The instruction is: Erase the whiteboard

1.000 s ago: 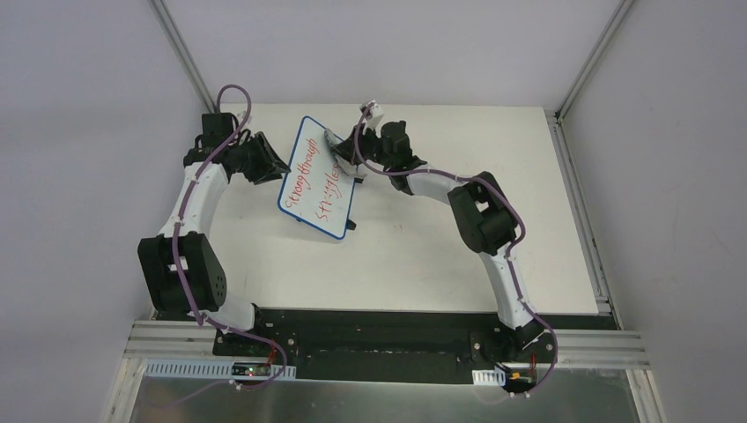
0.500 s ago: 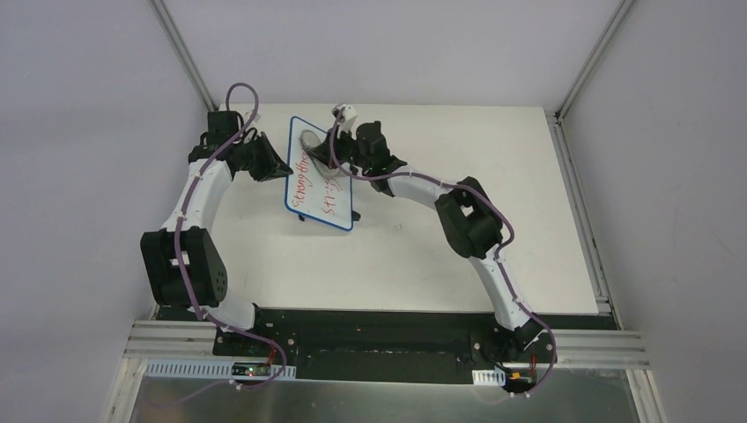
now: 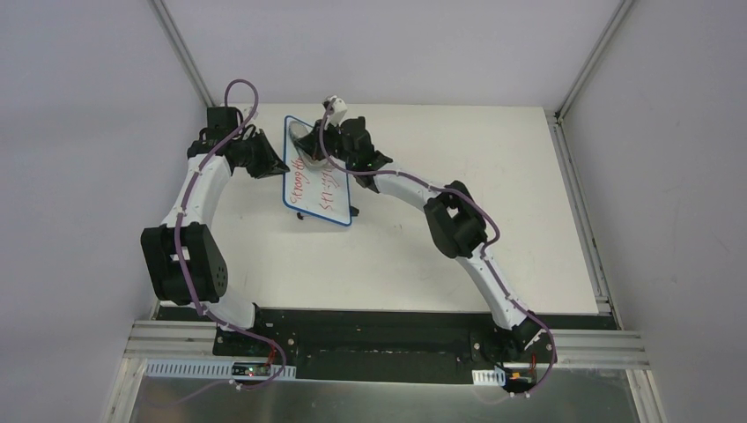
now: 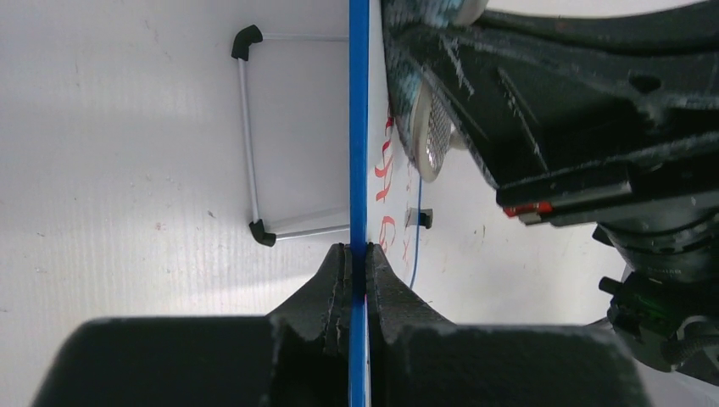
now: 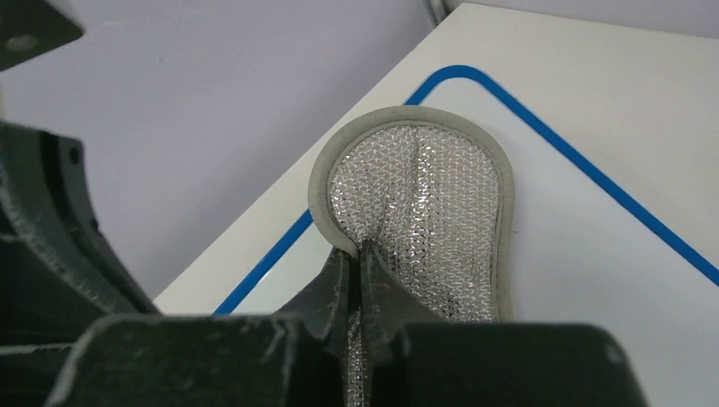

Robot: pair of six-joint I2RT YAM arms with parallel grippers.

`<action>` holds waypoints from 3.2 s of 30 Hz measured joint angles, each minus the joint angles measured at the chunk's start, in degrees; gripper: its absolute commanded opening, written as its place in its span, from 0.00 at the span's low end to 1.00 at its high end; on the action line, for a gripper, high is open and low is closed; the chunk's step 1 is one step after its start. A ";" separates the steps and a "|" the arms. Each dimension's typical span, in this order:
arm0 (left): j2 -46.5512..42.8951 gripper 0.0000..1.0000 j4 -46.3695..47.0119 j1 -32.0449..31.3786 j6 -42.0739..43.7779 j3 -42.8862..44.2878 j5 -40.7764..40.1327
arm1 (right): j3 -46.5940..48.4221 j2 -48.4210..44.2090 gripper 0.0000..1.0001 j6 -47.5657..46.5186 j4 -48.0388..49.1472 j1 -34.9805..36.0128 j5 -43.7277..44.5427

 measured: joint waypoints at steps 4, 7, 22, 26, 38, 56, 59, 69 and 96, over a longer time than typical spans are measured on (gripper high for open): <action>0.55 0.00 -0.68 -0.02 0.11 0.57 0.04 | 2.29 2.12 0.00 3.04 -1.70 -1.79 2.47; 0.55 0.00 -1.01 -0.02 0.13 0.61 0.09 | 2.29 3.43 0.00 5.92 -2.73 -4.26 2.51; 1.09 0.00 -1.88 0.07 0.13 1.31 0.26 | 8.24 6.16 0.00 9.09 -6.12 -2.19 3.74; 1.25 0.00 -2.36 0.09 0.13 1.49 0.13 | 8.26 5.49 0.00 9.11 -4.35 -0.46 3.80; 1.31 0.00 -2.36 0.09 0.13 1.49 0.13 | 9.27 6.34 0.00 11.39 -6.27 -2.10 3.56; 1.31 0.00 -2.82 0.00 0.13 1.55 0.02 | 13.09 6.34 0.00 5.14 -8.09 0.66 1.42; 1.31 0.00 -2.71 -0.02 0.15 1.60 0.04 | 14.64 6.73 0.00 5.38 -8.39 0.76 1.40; 1.44 0.00 -2.67 -0.17 0.13 1.77 0.04 | 17.88 9.38 0.00 5.62 -10.82 -1.44 2.56; 1.42 0.00 -3.08 -0.33 0.26 1.90 -0.15 | -4.28 -7.78 0.00 1.70 -11.21 5.07 0.94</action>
